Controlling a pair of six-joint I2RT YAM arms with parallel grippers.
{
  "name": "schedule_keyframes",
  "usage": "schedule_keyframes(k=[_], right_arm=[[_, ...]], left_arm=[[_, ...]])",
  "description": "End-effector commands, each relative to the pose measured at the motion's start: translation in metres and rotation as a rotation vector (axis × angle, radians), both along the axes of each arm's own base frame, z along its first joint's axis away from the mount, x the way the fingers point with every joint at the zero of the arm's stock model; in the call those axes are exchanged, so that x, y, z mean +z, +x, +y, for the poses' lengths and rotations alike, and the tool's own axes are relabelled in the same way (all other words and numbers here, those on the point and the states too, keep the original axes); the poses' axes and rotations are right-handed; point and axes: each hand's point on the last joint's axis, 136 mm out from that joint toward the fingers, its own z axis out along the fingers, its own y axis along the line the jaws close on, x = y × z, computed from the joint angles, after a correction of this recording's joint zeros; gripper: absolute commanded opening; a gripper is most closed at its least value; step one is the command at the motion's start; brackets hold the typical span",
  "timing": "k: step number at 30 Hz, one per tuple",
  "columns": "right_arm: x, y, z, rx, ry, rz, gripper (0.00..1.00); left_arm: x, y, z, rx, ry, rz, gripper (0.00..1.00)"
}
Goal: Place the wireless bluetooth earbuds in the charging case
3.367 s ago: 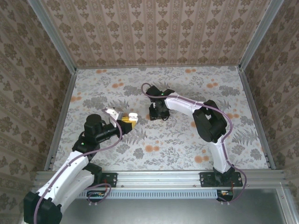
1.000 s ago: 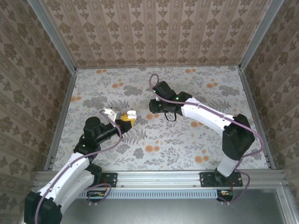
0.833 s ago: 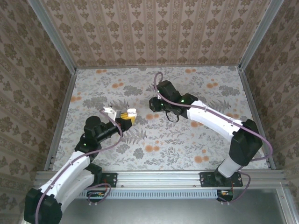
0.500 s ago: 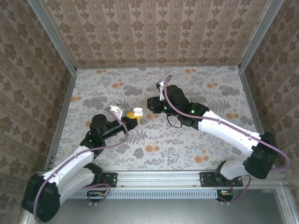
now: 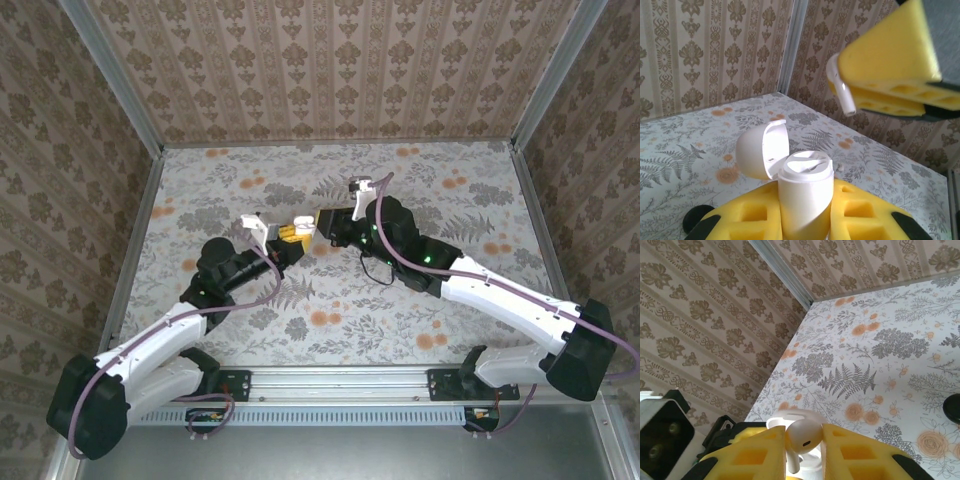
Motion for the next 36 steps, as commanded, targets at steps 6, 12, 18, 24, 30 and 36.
schedule_keyframes(k=[6,12,18,24,30,36], right_arm=[[0.016,0.001,0.000,-0.028,0.121,-0.006,0.23],[0.013,0.000,0.006,-0.013,0.141,0.013,0.23],[0.007,0.000,0.009,-0.010,0.140,0.030,0.23],[0.003,-0.003,0.012,0.001,0.141,0.033,0.23],[-0.001,-0.004,0.018,0.018,0.129,0.028,0.23],[-0.005,-0.006,0.022,0.031,0.108,0.017,0.23]], left_arm=[[0.039,-0.002,-0.004,0.003,-0.099,-0.072,0.00],[0.041,-0.004,-0.006,-0.001,-0.106,-0.077,0.00],[0.047,-0.005,-0.006,0.003,-0.117,-0.082,0.00],[0.051,-0.003,-0.004,0.021,-0.136,-0.077,0.00],[0.055,-0.001,-0.004,0.026,-0.145,-0.072,0.00],[0.057,0.001,-0.002,0.042,-0.155,-0.069,0.00]])
